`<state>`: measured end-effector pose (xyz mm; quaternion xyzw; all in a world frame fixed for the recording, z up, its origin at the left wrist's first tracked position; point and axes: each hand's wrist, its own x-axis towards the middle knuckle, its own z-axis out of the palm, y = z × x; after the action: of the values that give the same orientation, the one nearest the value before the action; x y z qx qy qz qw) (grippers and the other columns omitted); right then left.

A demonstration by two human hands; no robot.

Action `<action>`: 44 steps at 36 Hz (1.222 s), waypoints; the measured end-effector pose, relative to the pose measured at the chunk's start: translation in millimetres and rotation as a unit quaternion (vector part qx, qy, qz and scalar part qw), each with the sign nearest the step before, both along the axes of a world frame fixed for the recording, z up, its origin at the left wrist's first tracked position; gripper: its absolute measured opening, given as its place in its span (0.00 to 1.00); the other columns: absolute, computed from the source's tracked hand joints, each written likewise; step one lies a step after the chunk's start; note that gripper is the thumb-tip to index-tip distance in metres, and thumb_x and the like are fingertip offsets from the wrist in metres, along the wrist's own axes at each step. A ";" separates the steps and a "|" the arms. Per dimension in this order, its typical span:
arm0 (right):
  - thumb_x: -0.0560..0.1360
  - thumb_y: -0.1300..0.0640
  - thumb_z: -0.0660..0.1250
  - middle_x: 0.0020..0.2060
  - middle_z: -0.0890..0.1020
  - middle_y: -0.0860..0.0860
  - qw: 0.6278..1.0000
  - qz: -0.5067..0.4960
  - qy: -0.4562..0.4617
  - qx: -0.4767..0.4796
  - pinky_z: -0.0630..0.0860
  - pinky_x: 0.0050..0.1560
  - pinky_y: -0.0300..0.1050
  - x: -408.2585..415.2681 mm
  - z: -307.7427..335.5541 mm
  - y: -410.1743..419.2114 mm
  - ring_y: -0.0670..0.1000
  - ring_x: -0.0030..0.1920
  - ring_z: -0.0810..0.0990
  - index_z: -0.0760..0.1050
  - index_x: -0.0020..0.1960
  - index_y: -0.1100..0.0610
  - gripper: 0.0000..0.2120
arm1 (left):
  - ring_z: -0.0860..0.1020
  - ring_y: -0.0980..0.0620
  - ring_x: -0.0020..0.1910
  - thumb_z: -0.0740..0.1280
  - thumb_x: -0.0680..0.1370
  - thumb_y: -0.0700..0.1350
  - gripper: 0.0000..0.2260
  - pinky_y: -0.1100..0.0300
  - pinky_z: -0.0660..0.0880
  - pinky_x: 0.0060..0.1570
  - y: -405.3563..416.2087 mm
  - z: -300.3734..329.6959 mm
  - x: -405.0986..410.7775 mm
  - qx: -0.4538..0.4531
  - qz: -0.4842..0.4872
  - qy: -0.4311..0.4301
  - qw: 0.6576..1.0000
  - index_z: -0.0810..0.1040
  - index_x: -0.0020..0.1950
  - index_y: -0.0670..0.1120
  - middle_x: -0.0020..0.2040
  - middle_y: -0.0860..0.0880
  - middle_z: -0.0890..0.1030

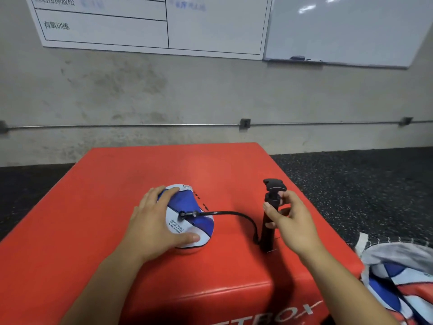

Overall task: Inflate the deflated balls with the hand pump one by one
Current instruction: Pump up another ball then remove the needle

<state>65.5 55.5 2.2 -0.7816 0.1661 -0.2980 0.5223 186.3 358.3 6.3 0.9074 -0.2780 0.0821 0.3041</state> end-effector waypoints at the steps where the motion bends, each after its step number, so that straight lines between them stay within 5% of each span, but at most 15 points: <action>1: 0.78 0.61 0.74 0.54 0.76 0.59 1.000 0.002 0.001 0.006 0.84 0.36 0.43 -1.0 0.7 -0.2 0.52 0.40 0.75 0.76 0.57 0.54 0.11 | 0.59 0.49 0.81 0.68 0.54 0.82 0.57 0.41 0.61 0.78 -0.4 2.6 -2.6 -0.006 0.005 -0.015 1.000 0.64 0.80 0.60 0.79 0.54 0.63; 4: 0.78 0.62 0.74 0.54 0.76 0.59 1.000 0.006 0.001 0.018 0.85 0.38 0.46 -5.7 2.2 -1.5 0.51 0.39 0.75 0.76 0.56 0.56 0.10 | 0.61 0.50 0.81 0.67 0.60 0.81 0.50 0.40 0.61 0.78 -13.3 13.4 -17.7 -0.068 0.015 -0.099 0.993 0.69 0.77 0.58 0.78 0.54 0.68; 8: 0.77 0.62 0.75 0.51 0.78 0.60 1.000 0.012 -0.004 0.023 0.86 0.39 0.52 -14.1 0.6 -1.2 0.52 0.39 0.74 0.77 0.53 0.55 0.10 | 0.68 0.48 0.78 0.72 0.72 0.66 0.34 0.39 0.66 0.74 -60.9 18.2 -51.8 -0.140 -0.073 -0.203 0.966 0.74 0.74 0.51 0.73 0.52 0.75; 14: 0.65 0.38 0.75 0.43 0.79 0.48 0.999 -0.002 -0.002 0.047 0.80 0.45 0.72 -32.6 -2.3 -0.9 0.55 0.39 0.75 0.76 0.49 0.42 0.17 | 0.67 0.57 0.75 0.68 0.74 0.61 0.30 0.57 0.62 0.76 -127.9 -6.3 -87.1 -0.105 -0.170 -0.101 0.975 0.70 0.76 0.58 0.73 0.59 0.73; 18: 0.63 0.37 0.74 0.45 0.81 0.47 0.998 -0.023 -0.005 0.061 0.80 0.49 0.70 -43.1 1.0 -3.2 0.52 0.41 0.77 0.77 0.53 0.49 0.24 | 0.71 0.57 0.71 0.67 0.73 0.56 0.30 0.62 0.64 0.72 -159.3 -14.0 -97.2 -0.094 -0.193 -0.045 0.976 0.69 0.76 0.58 0.72 0.59 0.75; 24: 0.71 0.44 0.77 0.46 0.83 0.50 0.999 -0.028 0.018 0.018 0.79 0.51 0.63 -54.8 6.9 -8.3 0.60 0.45 0.81 0.77 0.55 0.46 0.17 | 0.76 0.53 0.68 0.72 0.74 0.42 0.33 0.58 0.73 0.63 -187.3 -26.1 -105.1 -0.169 -0.193 0.040 0.966 0.67 0.77 0.58 0.70 0.56 0.78; 28: 0.76 0.47 0.77 0.46 0.84 0.46 0.996 -0.020 0.046 -0.071 0.78 0.53 0.58 -64.9 14.8 -24.8 0.51 0.45 0.82 0.77 0.56 0.47 0.14 | 0.79 0.53 0.67 0.67 0.77 0.43 0.30 0.50 0.77 0.64 -200.8 -36.6 -104.3 -0.215 -0.188 0.072 0.956 0.66 0.76 0.62 0.69 0.55 0.80; 32: 0.79 0.43 0.71 0.54 0.81 0.38 0.982 -0.045 0.027 -0.184 0.78 0.52 0.42 -86.4 27.8 -50.8 0.47 0.45 0.81 0.72 0.73 0.40 0.24 | 0.77 0.56 0.70 0.66 0.81 0.47 0.27 0.50 0.75 0.67 -210.7 -43.0 -100.4 -0.221 -0.206 0.074 0.951 0.67 0.80 0.57 0.73 0.56 0.77; 39: 0.83 0.38 0.57 0.57 0.77 0.37 0.955 -0.001 0.056 -0.292 0.77 0.59 0.49 -87.6 24.8 -61.0 0.44 0.53 0.81 0.70 0.75 0.36 0.21 | 0.74 0.61 0.72 0.66 0.83 0.48 0.27 0.53 0.73 0.71 -213.3 -45.6 -97.9 -0.195 -0.257 0.058 0.945 0.66 0.82 0.60 0.75 0.59 0.75; 44: 0.84 0.41 0.58 0.51 0.77 0.39 0.953 -0.043 0.020 -0.301 0.76 0.56 0.46 -84.9 29.8 -64.1 0.44 0.48 0.80 0.74 0.73 0.40 0.19 | 0.73 0.63 0.73 0.68 0.82 0.47 0.28 0.52 0.73 0.72 -207.0 -46.5 -94.8 -0.195 -0.278 0.076 0.937 0.66 0.81 0.61 0.75 0.62 0.75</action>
<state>-19.4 -8.6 32.0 -0.9004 0.1122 -0.3407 0.2464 91.5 151.3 -40.2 0.7202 -0.4742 -0.0223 0.5059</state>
